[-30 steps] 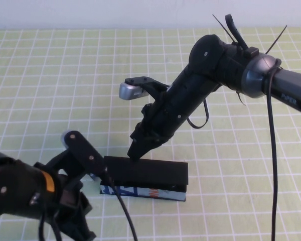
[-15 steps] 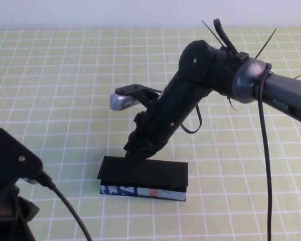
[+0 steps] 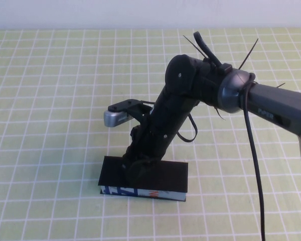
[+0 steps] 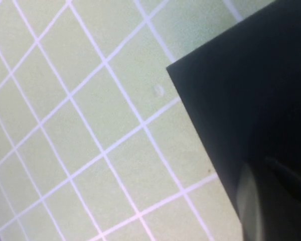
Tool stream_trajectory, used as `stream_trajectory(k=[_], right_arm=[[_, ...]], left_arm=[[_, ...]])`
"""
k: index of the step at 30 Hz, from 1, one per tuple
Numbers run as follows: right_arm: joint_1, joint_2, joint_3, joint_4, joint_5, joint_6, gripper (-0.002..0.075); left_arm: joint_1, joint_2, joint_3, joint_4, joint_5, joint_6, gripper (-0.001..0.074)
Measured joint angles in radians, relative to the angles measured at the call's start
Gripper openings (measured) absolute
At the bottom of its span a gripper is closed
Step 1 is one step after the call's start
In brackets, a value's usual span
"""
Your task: Return glasses to glasses case
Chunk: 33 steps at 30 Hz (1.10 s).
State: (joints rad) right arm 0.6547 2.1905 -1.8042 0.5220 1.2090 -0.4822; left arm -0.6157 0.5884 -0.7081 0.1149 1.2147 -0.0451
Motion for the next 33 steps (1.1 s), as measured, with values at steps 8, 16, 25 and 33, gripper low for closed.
stream_trajectory(k=[8, 16, 25, 33], right_arm=[[0.002, -0.058, 0.0, -0.04, 0.0, 0.004, -0.0018], [0.002, -0.303, 0.0, -0.192, 0.011, 0.071, -0.0018], [0.002, -0.684, 0.0, -0.551, 0.001, 0.302, -0.0018], [0.002, -1.0, 0.078, -0.614, -0.069, 0.334, -0.0018]], left_arm=[[0.0, -0.151, 0.0, -0.002, 0.041, -0.042, -0.0003], [0.0, -0.302, 0.0, -0.011, 0.001, -0.048, -0.0003], [0.0, -0.34, 0.0, -0.009, -0.233, -0.048, -0.0003], [0.0, -0.34, 0.0, 0.001, -0.406, -0.05, -0.0003]])
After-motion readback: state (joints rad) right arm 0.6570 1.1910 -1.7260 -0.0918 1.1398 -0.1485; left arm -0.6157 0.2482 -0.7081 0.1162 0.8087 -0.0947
